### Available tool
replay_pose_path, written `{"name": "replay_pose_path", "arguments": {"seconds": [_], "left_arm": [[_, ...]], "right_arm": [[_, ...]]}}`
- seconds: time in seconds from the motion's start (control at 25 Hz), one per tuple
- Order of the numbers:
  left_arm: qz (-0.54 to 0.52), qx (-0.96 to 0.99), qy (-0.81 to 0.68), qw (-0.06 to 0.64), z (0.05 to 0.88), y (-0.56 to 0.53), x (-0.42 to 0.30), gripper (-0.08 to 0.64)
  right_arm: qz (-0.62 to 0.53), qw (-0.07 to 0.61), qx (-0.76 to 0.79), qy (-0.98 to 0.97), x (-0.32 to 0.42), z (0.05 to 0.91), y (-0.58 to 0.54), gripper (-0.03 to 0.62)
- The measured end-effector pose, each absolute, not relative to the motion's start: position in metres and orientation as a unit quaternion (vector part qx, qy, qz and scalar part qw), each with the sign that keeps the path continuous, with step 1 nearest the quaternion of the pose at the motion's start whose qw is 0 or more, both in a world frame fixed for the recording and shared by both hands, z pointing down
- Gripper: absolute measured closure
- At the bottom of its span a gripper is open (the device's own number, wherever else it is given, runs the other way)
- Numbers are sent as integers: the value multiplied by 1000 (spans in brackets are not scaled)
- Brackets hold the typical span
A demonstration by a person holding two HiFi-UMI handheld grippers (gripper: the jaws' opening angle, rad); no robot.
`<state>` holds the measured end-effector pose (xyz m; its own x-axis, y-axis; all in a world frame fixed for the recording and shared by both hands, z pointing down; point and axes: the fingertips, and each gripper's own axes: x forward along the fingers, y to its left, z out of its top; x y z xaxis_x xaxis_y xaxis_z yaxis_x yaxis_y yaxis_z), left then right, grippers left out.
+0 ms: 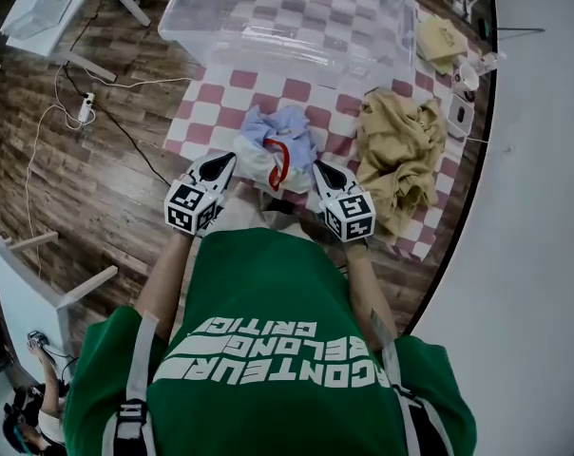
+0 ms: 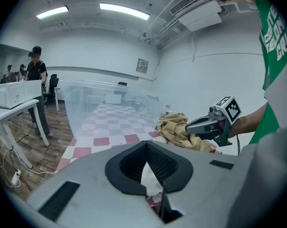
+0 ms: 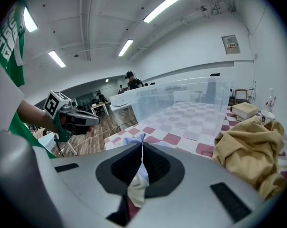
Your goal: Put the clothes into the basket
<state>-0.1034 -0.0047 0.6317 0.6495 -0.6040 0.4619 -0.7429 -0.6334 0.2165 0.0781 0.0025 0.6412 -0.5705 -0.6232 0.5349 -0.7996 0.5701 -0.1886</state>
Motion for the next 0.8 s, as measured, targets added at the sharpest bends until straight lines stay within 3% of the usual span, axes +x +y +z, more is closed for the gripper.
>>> {"name": "replay_pose_path", "arguments": {"seconds": [0.36, 0.4, 0.48, 0.68, 0.8], "left_arm": [[200, 886, -364, 204, 652, -12, -101, 557], [208, 887, -357, 206, 657, -11, -100, 556], [222, 890, -336, 215, 668, -9, -96, 545], [249, 895, -300, 218, 698, -9, -89, 322], [279, 893, -277, 218, 721, -8, -83, 255]], "right_arm": [[230, 209, 394, -865, 70, 655, -4, 580], [236, 214, 385, -866, 68, 659, -3, 563], [251, 228, 364, -868, 61, 672, -1, 433], [285, 260, 340, -857, 50, 703, -1, 304], [304, 270, 344, -846, 52, 719, -7, 267]]}}
